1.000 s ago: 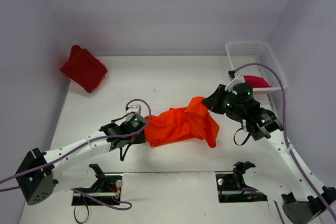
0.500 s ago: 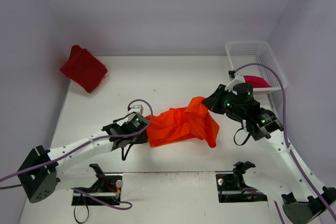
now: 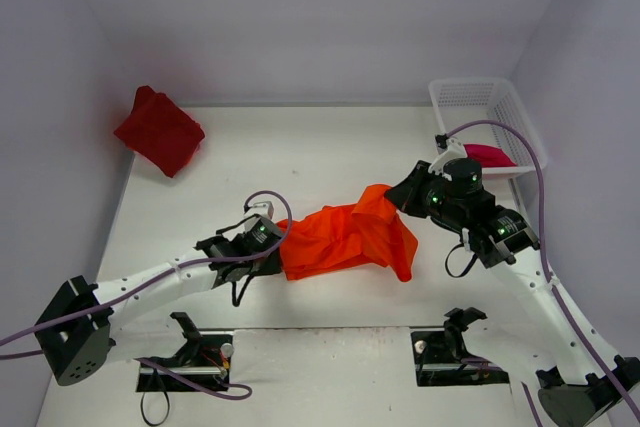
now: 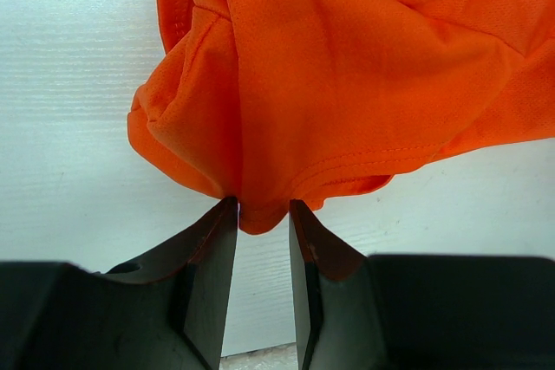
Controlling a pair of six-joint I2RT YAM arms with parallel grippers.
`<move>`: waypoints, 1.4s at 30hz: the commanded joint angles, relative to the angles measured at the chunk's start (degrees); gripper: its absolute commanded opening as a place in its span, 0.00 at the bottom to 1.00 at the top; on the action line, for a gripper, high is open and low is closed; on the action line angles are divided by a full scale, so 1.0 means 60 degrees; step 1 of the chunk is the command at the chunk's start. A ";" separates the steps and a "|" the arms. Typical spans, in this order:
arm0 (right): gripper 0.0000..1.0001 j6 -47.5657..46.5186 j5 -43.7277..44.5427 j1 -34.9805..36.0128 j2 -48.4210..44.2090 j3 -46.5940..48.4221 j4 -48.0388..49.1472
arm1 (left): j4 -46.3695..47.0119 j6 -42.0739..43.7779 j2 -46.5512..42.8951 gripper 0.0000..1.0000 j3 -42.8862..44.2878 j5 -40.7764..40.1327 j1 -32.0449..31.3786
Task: Fold and stack the t-shirts
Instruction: Flatten out the tshirt
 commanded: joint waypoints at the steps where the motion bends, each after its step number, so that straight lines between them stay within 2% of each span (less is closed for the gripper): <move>1: 0.00 0.0015 0.0091 0.0021 -0.0004 0.0119 0.0555 | 0.0343 -0.0111 -0.0130 0.26 0.0130 -0.0021 0.0050; 13: 0.00 0.0015 0.0120 0.0021 -0.0018 0.0060 0.0555 | 0.0445 -0.0111 -0.0116 0.24 0.0145 0.0052 0.0050; 29: 0.00 -0.0014 0.0120 0.0021 -0.0004 0.0060 0.0555 | 0.0651 -0.0126 -0.0057 0.05 0.0101 0.0126 0.0050; 42: 0.00 -0.0058 0.0121 0.0021 0.0113 0.0060 0.0555 | 0.0446 -0.0038 -0.0028 0.04 0.0350 0.0155 0.0050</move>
